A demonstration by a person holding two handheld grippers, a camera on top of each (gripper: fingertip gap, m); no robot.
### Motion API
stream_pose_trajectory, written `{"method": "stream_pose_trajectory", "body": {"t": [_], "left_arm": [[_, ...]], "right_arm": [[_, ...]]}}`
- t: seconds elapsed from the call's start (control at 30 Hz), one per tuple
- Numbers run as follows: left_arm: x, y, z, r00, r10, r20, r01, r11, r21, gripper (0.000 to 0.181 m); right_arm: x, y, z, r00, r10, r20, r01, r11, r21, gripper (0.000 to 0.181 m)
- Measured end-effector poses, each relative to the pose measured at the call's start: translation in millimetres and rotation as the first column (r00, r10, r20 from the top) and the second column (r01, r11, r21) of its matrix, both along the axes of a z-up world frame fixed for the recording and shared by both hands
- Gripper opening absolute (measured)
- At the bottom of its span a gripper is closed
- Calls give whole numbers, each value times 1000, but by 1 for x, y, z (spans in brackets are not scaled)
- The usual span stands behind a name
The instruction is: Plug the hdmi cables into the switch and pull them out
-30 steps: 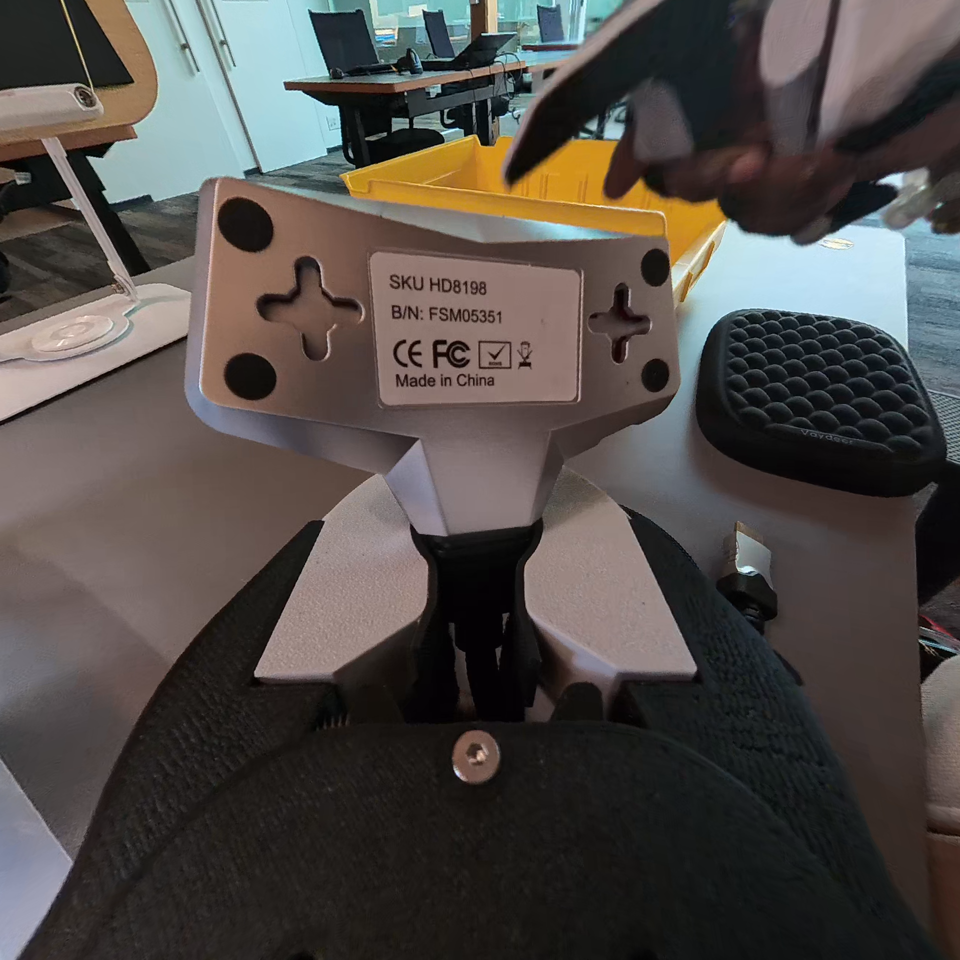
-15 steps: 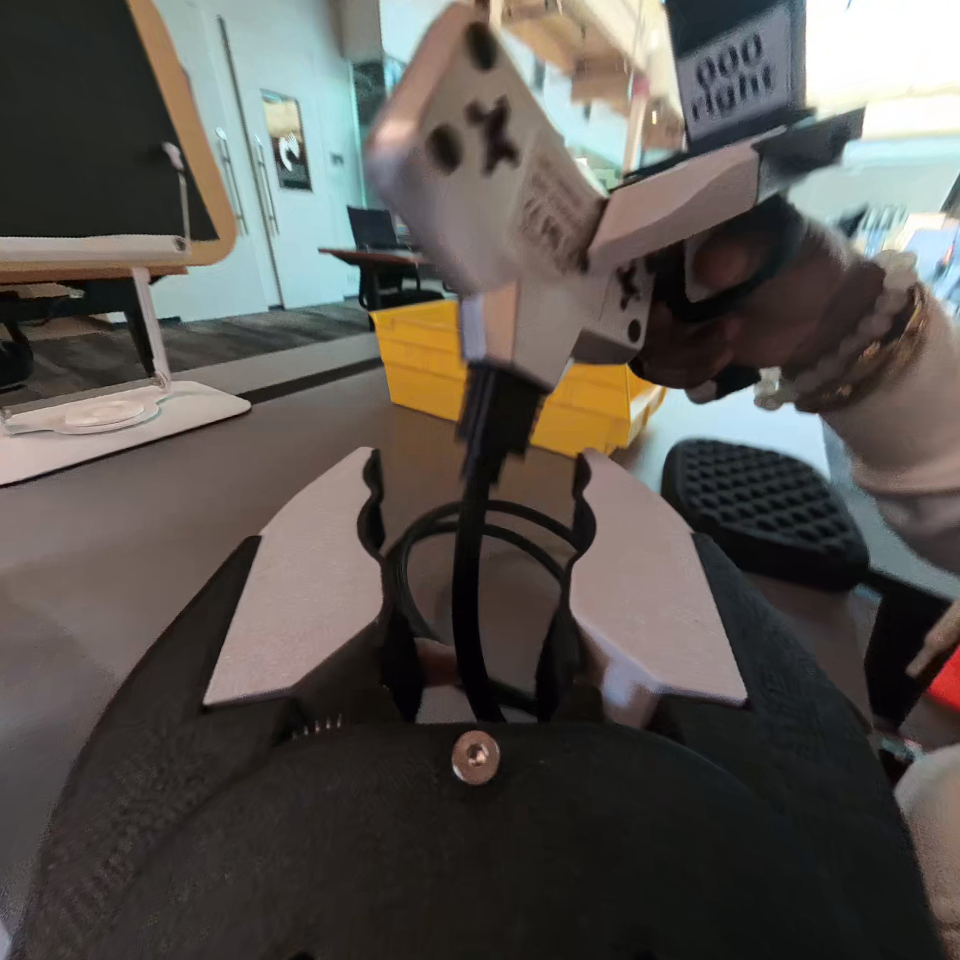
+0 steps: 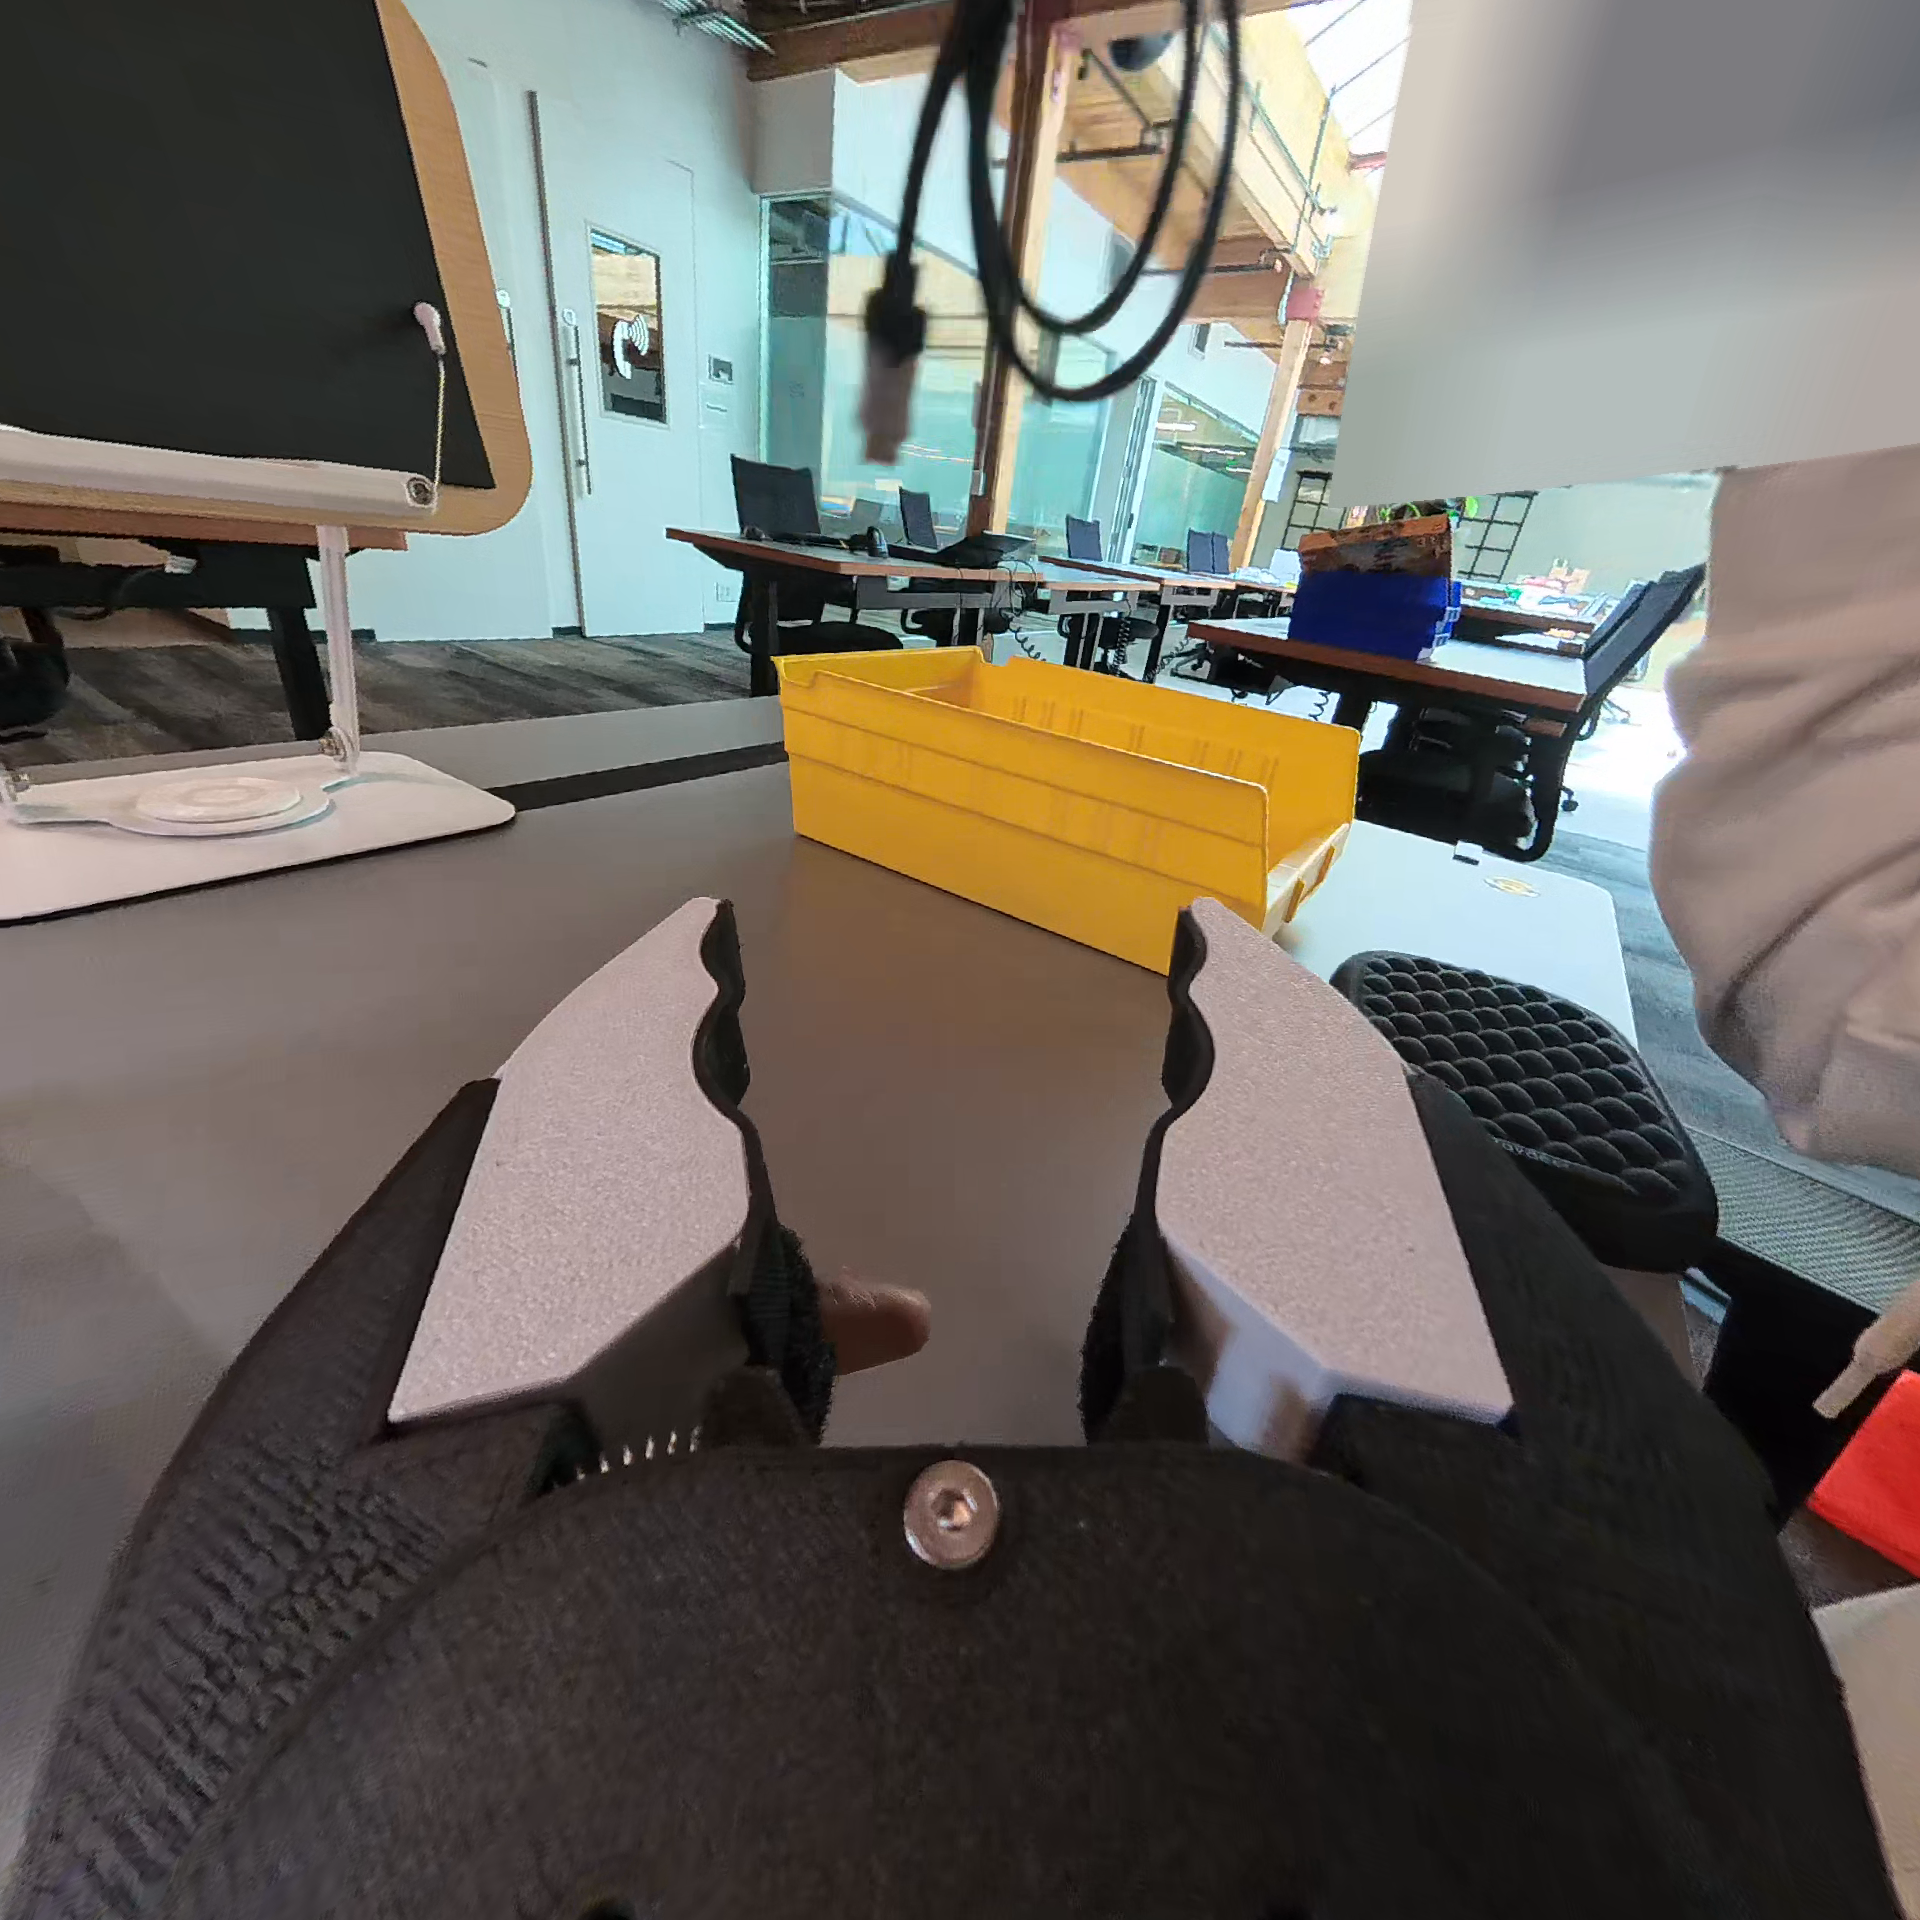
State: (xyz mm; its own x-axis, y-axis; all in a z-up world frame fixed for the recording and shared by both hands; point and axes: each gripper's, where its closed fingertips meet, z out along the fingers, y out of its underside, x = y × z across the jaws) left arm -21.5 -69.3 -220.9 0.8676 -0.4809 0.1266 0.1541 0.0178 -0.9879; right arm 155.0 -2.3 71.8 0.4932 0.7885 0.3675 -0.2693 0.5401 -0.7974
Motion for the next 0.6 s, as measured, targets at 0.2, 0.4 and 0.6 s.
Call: {"method": "stream_pose_trajectory", "body": {"t": [0.2, 0.4, 0.6], "left_arm": [[2, -1, 0, 1000, -11, -10, 11, 1000, 3, 77], [4, 0, -3, 1000, -22, -16, 21, 1000, -12, 74], [5, 0, -4, 999, -23, -22, 22, 1000, -17, 73]], "right_arm": [[31, 47, -10, 964, -250, 96, 256, 964, -64, 21], [45, 103, -88, 907, -308, 287, 396, 856, -332, 21], [41, 169, -189, 924, -177, 337, 367, 655, -661, 21]]}}
